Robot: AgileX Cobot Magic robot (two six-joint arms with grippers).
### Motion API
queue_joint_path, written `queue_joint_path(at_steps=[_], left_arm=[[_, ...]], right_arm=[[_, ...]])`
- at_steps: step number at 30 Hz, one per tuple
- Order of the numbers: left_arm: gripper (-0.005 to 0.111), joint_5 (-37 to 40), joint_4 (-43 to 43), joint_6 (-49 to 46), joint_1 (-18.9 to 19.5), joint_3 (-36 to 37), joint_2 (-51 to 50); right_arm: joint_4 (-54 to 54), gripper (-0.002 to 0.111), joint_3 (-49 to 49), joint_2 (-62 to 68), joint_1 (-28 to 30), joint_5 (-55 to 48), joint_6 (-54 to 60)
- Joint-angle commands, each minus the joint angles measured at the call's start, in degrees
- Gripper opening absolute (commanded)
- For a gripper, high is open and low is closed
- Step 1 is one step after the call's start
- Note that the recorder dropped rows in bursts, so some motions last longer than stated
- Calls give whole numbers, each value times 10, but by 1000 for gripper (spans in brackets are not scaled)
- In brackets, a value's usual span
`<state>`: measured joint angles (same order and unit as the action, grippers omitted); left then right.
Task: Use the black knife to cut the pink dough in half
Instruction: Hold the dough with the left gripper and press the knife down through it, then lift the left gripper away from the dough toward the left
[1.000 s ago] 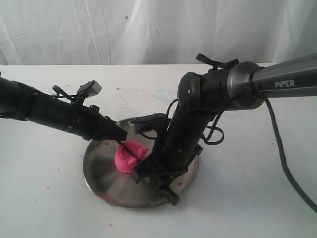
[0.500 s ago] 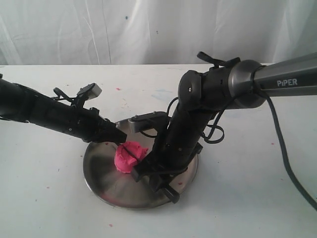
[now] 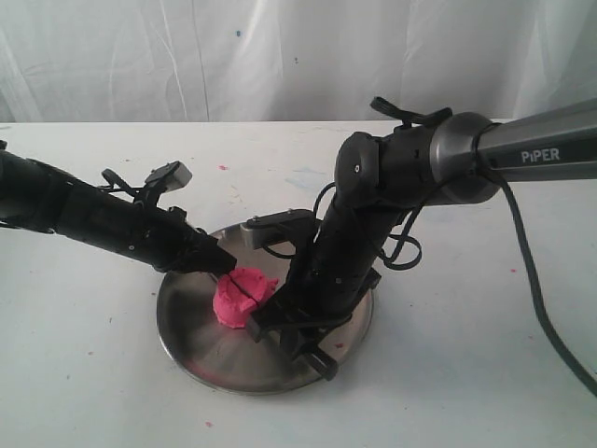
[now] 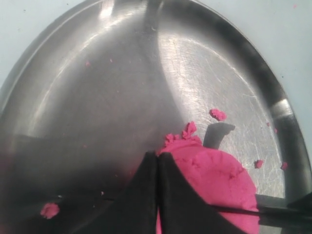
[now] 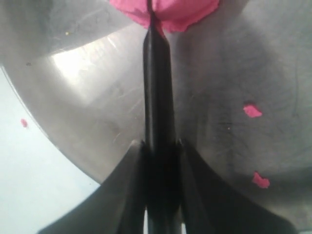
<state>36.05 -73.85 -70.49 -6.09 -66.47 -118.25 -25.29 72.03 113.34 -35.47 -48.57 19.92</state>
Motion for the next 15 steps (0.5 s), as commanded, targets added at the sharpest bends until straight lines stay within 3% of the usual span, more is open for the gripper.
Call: queue_joint_path(at_steps=[1, 15], left_arm=[[0, -3, 26, -4, 3, 7, -7], [0, -4, 26, -4, 3, 7, -7]], right_arm=[[4, 0, -1, -4, 2, 11, -4], [7, 0, -1, 16, 2, 11, -6]])
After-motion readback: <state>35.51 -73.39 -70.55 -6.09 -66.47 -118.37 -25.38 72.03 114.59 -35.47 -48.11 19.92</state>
